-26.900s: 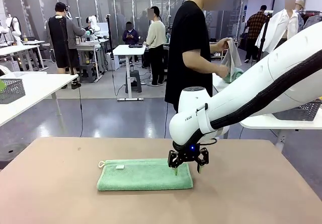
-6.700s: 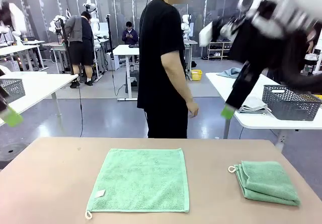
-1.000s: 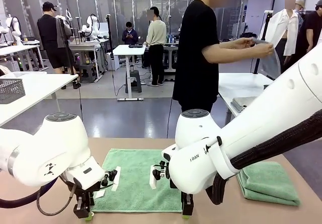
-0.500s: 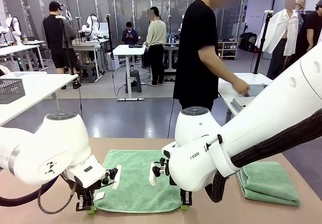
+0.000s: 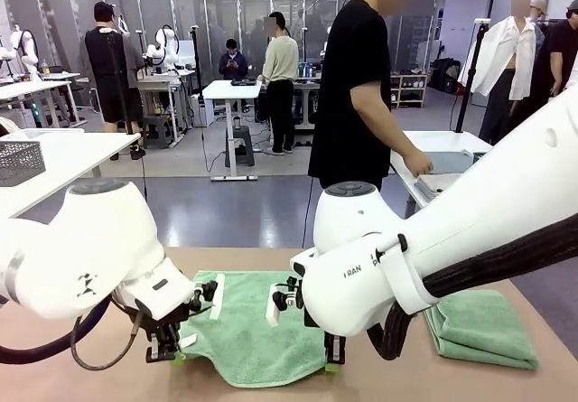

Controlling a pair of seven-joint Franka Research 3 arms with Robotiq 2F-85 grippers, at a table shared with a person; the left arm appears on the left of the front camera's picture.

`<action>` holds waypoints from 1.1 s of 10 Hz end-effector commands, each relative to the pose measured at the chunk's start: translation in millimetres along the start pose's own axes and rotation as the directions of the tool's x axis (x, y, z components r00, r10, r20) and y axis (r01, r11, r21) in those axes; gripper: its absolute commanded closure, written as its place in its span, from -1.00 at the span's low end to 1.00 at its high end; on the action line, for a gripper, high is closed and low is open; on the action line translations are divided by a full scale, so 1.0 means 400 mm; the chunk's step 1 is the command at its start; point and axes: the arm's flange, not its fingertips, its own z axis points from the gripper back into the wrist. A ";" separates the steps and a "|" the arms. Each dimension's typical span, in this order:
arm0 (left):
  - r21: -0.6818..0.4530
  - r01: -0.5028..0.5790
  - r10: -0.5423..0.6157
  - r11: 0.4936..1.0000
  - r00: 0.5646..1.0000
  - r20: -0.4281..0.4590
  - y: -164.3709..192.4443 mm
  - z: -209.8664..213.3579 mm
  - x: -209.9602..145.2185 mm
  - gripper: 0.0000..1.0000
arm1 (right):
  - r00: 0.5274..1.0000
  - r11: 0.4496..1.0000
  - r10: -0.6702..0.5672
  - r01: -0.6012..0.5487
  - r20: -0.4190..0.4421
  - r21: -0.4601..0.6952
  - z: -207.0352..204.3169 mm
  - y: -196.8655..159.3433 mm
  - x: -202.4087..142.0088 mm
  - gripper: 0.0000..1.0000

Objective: Fold the towels and place them in the basket.
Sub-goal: When a person lays out a Towel with hook on the table, fold it in half twice.

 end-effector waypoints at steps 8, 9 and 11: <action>0.077 0.000 -0.003 0.997 0.999 0.047 -0.046 0.206 0.012 0.95 | 0.998 0.997 0.022 -0.017 0.065 -0.077 0.245 0.100 -0.031 1.00; 0.077 0.000 -0.003 0.997 0.999 0.047 -0.046 0.206 0.012 0.95 | 0.998 0.997 0.022 -0.017 0.065 -0.077 0.245 0.100 -0.031 1.00; 0.077 0.000 -0.003 0.997 0.999 0.047 -0.046 0.206 0.012 0.95 | 0.998 0.997 0.022 -0.017 0.065 -0.077 0.245 0.100 -0.031 1.00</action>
